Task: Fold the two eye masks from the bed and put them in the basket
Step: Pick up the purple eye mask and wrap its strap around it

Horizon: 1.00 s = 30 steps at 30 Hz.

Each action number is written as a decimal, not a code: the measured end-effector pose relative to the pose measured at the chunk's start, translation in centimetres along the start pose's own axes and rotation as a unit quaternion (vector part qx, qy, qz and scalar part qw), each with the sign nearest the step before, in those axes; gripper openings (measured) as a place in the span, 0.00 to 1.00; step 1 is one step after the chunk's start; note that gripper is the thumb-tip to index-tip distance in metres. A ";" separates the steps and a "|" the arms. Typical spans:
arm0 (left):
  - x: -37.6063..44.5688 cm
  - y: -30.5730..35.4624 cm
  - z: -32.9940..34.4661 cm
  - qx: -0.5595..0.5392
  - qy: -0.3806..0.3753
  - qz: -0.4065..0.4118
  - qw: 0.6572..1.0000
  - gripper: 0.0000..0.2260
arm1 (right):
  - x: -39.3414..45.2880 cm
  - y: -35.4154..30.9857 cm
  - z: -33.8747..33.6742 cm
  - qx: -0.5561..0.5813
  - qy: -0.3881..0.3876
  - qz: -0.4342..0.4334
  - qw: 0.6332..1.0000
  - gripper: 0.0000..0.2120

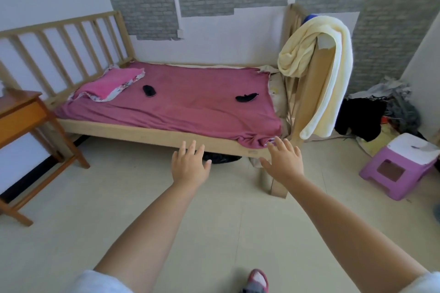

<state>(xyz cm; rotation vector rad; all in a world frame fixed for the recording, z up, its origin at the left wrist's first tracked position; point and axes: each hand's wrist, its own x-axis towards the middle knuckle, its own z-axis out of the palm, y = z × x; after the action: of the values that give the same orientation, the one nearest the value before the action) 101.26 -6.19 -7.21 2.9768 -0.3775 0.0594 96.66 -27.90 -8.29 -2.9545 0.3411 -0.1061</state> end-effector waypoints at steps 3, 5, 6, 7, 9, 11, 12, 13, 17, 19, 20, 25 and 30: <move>9.7 0.9 2.0 0.006 -0.012 -0.003 1.000 0.23 | 9.9 2.2 0.8 -0.008 -0.013 0.008 1.000 0.27; 15.8 1.5 2.8 0.005 -0.025 -0.013 1.000 0.23 | 16.0 3.5 1.0 -0.008 -0.028 0.016 0.999 0.27; 18.7 1.7 3.1 0.004 -0.027 -0.018 0.999 0.23 | 18.9 3.9 1.2 -0.009 -0.035 0.018 0.999 0.27; 21.6 2.0 3.3 0.002 -0.028 -0.020 0.999 0.23 | 21.7 4.3 1.3 -0.010 -0.042 0.019 0.999 0.28; 27.0 2.3 3.7 -0.004 -0.032 -0.018 0.999 0.23 | 27.3 4.6 1.7 -0.005 -0.056 0.021 0.998 0.27; 32.2 2.3 4.5 -0.009 -0.038 -0.018 0.999 0.23 | 32.5 4.6 2.5 -0.003 -0.068 0.016 0.998 0.27; 34.9 2.2 5.1 -0.011 -0.040 -0.023 0.999 0.23 | 35.2 4.6 3.2 -0.002 -0.071 0.014 0.997 0.27; 37.9 2.0 6.0 -0.010 -0.042 -0.028 0.999 0.23 | 38.1 4.7 4.2 -0.002 -0.074 0.014 0.997 0.27; 50.0 1.0 10.0 0.014 -0.063 -0.020 0.998 0.23 | 49.7 5.3 8.4 0.000 -0.085 0.043 0.995 0.27; 56.8 0.5 12.3 0.017 -0.079 -0.010 0.997 0.23 | 55.9 5.5 10.8 0.009 -0.092 0.070 0.993 0.26; 60.4 0.3 13.5 0.020 -0.089 -0.003 0.996 0.23 | 59.0 5.6 12.1 0.013 -0.099 0.084 0.991 0.26; 75.9 0.0 19.8 0.019 -0.179 0.016 0.984 0.23 | 72.4 6.1 18.4 0.041 -0.146 0.151 0.977 0.26; 85.7 0.5 27.5 0.021 -0.258 0.028 0.965 0.23 | 80.6 8.5 25.0 0.065 -0.185 0.218 0.956 0.26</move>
<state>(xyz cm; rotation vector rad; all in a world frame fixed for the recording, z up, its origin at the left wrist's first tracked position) 184.65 -31.67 -29.53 2.9849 -0.5189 -0.7218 175.30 -50.90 -30.21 -2.6166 0.8727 0.4523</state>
